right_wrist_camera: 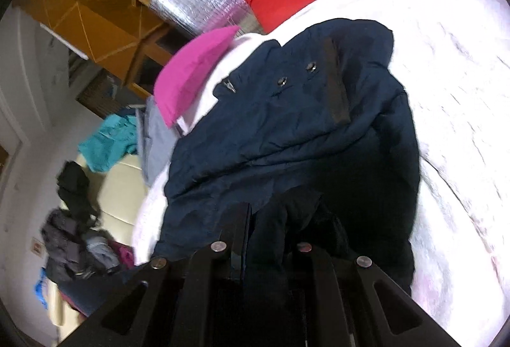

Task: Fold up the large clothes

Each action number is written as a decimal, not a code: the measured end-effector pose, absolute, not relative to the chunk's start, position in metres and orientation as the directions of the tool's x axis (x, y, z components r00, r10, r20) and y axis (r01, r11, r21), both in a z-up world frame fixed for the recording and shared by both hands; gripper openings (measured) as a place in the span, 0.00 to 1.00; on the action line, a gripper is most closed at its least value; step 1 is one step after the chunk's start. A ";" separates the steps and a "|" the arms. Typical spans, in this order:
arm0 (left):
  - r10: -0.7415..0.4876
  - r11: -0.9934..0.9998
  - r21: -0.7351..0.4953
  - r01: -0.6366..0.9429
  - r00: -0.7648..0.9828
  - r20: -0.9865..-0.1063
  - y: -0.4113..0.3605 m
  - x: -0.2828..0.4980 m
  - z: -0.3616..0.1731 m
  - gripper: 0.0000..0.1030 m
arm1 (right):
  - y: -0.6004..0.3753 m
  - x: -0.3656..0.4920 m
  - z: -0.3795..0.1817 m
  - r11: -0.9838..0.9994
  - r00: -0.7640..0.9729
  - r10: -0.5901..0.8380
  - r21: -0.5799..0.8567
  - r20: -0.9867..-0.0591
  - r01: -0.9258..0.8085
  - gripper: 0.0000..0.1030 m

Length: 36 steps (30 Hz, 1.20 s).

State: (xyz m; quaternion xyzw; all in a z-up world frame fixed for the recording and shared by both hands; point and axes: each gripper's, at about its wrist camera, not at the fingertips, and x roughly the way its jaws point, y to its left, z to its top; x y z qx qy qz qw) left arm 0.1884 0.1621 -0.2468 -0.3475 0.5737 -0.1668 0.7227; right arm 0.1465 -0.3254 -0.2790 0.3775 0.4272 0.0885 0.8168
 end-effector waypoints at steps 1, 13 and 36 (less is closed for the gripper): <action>-0.637 0.702 -0.693 -0.165 0.289 -0.714 0.164 0.184 -0.246 0.78 | -0.323 0.149 -0.280 0.704 0.613 0.464 0.686 -0.640 0.184 0.12; -0.777 0.558 -0.805 -0.204 0.213 -0.592 0.169 0.148 -0.253 0.79 | -0.323 0.151 -0.288 0.685 0.596 0.464 0.692 -0.655 0.229 0.12; -0.778 0.425 -0.901 0.088 0.544 -0.313 0.107 0.337 -0.153 0.26 | -0.397 0.203 -0.240 0.568 0.835 0.370 0.810 -0.408 0.144 0.12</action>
